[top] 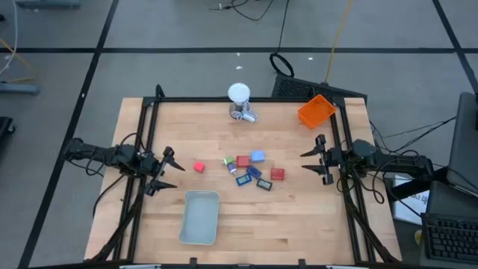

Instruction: Pick & Place Office items

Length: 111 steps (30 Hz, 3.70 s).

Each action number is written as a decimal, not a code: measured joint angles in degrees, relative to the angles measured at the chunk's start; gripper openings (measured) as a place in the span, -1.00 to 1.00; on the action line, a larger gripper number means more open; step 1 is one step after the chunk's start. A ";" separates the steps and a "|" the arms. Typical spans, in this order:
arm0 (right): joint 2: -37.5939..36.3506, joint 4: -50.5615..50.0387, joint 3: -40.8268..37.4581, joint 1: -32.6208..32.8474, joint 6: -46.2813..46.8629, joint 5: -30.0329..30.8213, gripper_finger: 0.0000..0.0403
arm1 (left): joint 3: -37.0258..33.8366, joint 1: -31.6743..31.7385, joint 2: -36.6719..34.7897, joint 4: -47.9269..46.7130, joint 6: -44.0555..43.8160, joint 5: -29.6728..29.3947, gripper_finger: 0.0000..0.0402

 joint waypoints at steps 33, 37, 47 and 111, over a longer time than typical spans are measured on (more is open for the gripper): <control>12.35 27.29 0.00 14.45 39.12 18.29 -0.15 | 0.00 0.00 0.00 0.01 0.00 -0.02 0.52; 19.73 32.39 0.00 18.10 35.20 26.35 -0.15 | 0.00 0.00 0.00 0.01 0.00 -0.02 0.52; 40.26 47.43 4.00 25.19 23.97 12.38 -0.15 | 0.00 0.00 0.00 0.00 0.00 0.01 0.52; 84.83 26.29 17.05 16.34 16.09 26.97 0.51 | 0.00 0.00 0.00 0.00 0.00 -0.02 0.52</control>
